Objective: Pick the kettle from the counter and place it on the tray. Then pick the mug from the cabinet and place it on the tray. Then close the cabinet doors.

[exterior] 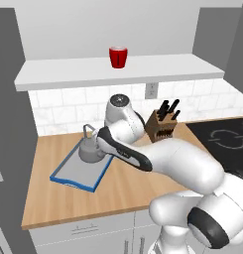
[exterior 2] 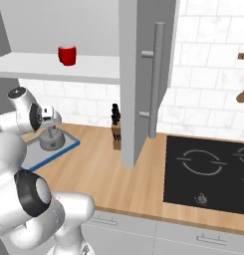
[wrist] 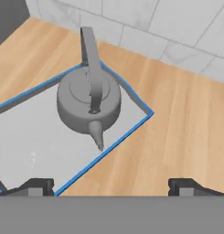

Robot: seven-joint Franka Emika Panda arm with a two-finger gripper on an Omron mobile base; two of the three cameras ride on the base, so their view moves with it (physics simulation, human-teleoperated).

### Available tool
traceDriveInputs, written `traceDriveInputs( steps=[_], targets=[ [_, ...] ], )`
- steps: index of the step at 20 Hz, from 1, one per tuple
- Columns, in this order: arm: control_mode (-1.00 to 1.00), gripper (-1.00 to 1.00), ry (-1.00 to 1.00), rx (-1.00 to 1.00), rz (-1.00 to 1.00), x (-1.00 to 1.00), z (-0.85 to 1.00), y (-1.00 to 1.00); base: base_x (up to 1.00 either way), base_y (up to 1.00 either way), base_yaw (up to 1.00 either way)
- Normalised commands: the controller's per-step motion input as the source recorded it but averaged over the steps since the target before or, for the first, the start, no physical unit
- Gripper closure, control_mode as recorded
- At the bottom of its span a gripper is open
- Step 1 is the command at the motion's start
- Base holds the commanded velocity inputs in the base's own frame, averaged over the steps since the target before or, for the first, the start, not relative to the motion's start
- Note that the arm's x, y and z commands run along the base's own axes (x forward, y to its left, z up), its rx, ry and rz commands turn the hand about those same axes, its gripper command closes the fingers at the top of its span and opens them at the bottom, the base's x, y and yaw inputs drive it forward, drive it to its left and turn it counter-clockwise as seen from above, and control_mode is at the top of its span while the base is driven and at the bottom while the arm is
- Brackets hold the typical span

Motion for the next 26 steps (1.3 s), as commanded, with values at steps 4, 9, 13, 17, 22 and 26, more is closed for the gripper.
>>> traceDriveInputs(
  steps=[4, 9, 13, 17, 22, 26],
  targets=[
    [-1.00, -1.00, -0.14, 0.06, 0.00, -0.61, 0.49, -0.18, 0.00, 0.00, 0.00],
    [-1.00, -1.00, -0.07, 0.04, -0.02, -0.49, 0.59, -0.12, 0.00, 0.00, 0.00],
    [-1.00, -1.00, 0.00, 0.05, -0.04, -0.36, 0.67, -0.06, 0.00, 0.00, 0.00],
    [-1.00, -1.00, 0.00, 0.05, -0.08, -0.27, 0.73, -0.09, 0.00, 0.00, 0.00],
    [-1.00, -1.00, 0.00, 0.01, -0.10, -0.17, 0.80, -0.04, 0.00, 0.00, 0.00],
    [-1.00, -1.00, -0.01, 0.00, -0.15, -0.06, 0.71, -0.10, 0.00, 0.00, 0.00]
  ],
)
